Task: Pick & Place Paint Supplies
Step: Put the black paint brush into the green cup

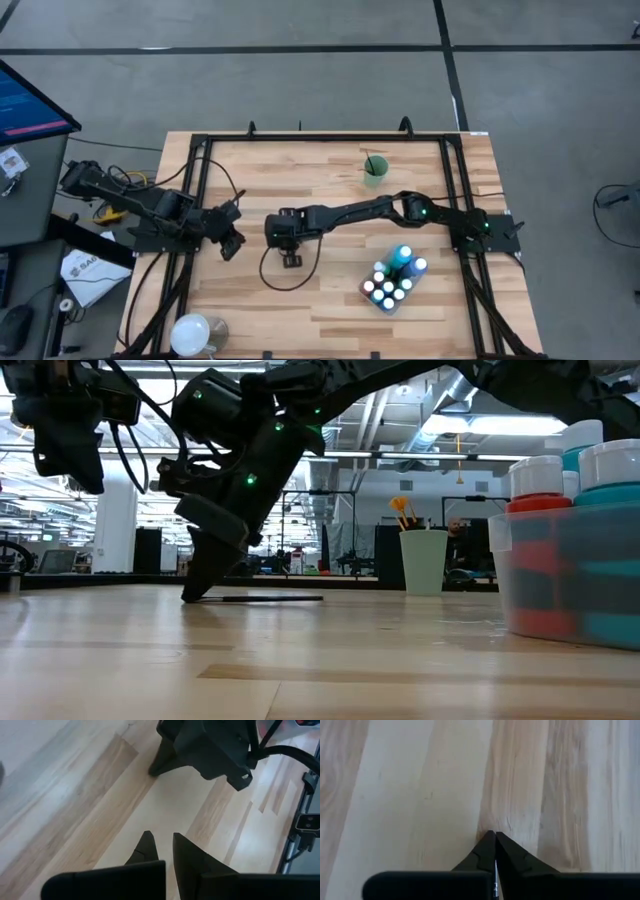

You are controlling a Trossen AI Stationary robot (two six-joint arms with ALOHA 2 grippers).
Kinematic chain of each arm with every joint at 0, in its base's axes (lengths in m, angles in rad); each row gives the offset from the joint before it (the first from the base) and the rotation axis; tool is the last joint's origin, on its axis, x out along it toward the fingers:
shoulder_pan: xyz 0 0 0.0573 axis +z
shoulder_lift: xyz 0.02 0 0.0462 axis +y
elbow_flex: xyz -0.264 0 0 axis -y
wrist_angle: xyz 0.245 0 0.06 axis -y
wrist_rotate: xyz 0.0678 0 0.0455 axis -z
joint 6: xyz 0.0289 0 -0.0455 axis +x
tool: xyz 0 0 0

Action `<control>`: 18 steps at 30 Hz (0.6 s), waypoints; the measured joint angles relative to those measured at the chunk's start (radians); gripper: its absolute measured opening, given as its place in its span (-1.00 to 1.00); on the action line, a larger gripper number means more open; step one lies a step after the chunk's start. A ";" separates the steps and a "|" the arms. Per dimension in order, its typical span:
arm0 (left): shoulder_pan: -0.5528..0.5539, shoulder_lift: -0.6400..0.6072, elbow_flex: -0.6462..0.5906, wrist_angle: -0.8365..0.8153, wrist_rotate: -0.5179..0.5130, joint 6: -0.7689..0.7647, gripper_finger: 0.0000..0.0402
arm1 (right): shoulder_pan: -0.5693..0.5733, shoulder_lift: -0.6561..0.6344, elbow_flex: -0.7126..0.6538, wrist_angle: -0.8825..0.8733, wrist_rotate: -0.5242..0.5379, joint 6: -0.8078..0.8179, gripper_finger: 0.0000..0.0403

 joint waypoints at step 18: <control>0.000 0.000 0.000 0.008 -0.014 0.023 -1.00 | -0.076 -0.342 -0.012 -0.043 0.026 0.069 -1.00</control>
